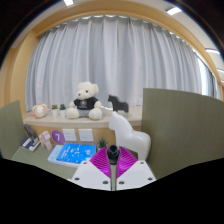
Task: Unplug charger
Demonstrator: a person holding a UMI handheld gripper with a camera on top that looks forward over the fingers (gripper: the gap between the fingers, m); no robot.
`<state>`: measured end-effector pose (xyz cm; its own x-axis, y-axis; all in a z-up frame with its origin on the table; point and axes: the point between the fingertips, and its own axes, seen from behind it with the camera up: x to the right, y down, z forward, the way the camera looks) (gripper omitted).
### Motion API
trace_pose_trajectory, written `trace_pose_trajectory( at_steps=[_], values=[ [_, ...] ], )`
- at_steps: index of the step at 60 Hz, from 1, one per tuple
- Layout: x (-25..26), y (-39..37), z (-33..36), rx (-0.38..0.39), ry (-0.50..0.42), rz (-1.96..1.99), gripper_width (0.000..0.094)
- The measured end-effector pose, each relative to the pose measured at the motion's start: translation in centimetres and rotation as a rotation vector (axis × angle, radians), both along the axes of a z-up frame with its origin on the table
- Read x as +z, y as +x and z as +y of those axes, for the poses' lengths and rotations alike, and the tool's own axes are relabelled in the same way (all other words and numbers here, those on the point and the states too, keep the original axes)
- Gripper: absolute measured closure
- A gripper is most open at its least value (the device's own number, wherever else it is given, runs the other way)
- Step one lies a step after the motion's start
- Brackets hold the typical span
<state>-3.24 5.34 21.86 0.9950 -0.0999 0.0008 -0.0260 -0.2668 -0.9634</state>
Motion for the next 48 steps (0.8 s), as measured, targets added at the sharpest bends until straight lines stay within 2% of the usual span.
trace_pose_trajectory(
  at_steps=[9,14,19,20,24,26,31,37,39,40,48],
  values=[
    [-15.0,2.6,-1.9,-0.036,-0.294,0.054,0.0891],
    [-20.3,2.4,-3.2,-0.042,-0.378,0.085,0.0891],
    [-22.8,2.4,-3.8,-0.048,-0.406,0.09,0.0883],
    [-23.1,2.3,-3.9,-0.05,-0.411,0.091,0.0848],
    [-24.4,2.2,-4.2,-0.058,-0.434,0.1,0.0814],
    [-24.2,2.2,-3.8,-0.059,-0.407,0.105,0.0777],
    [-24.4,2.6,-3.7,-0.074,-0.429,0.108,0.0674],
    [-22.1,3.4,-3.2,-0.124,-0.4,0.114,0.0188],
    [-20.5,3.6,-3.0,-0.14,-0.374,0.109,0.0086],
    [-19.5,3.7,-3.0,-0.149,-0.359,0.104,0.0056],
    [-9.9,1.8,-3.4,-0.17,-0.22,0.068,0.0071]
  ],
)
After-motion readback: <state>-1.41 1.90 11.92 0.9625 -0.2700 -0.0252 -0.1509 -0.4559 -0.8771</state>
